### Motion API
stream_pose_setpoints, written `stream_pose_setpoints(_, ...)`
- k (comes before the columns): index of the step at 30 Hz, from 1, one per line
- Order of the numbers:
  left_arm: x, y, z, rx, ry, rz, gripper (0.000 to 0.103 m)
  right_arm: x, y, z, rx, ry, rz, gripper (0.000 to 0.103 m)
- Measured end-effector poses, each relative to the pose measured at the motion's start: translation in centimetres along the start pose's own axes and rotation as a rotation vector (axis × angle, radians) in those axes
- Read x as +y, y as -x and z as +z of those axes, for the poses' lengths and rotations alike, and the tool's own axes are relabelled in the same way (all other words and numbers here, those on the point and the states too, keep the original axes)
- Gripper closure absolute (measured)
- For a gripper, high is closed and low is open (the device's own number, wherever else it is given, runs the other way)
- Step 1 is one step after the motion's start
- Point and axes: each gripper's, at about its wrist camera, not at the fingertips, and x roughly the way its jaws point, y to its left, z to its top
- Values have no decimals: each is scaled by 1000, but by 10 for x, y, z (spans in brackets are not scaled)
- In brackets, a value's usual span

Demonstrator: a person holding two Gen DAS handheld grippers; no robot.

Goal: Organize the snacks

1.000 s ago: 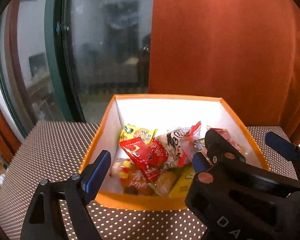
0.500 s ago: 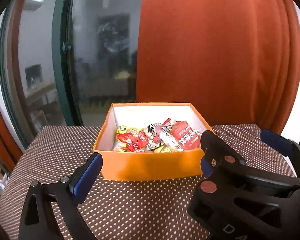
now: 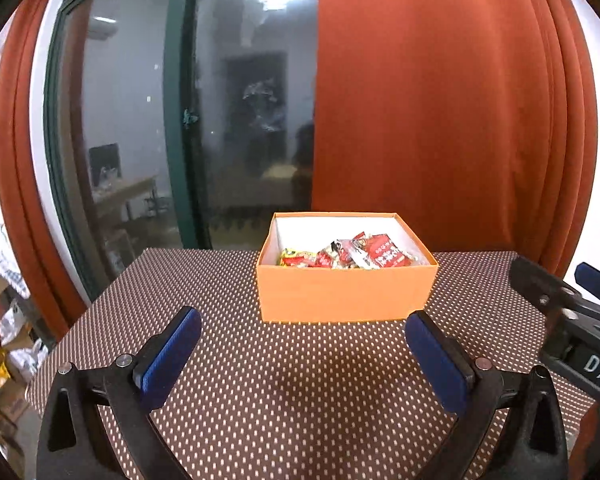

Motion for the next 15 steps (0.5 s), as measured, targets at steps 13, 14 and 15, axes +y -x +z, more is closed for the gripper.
stream_pose_setpoints(13, 5, 42, -21, -30, 11, -17, 0, -12, 48, -26, -38, 6, -4, 5)
stream_pose_setpoints(14, 5, 43, -22, -27, 8, -19, 0, -12, 50, -27, -43, 6, -3, 5)
stream_pose_setpoints(15, 4, 43, -24, -24, 7, -21, 0, -11, 52, -27, -44, 10, -2, 5)
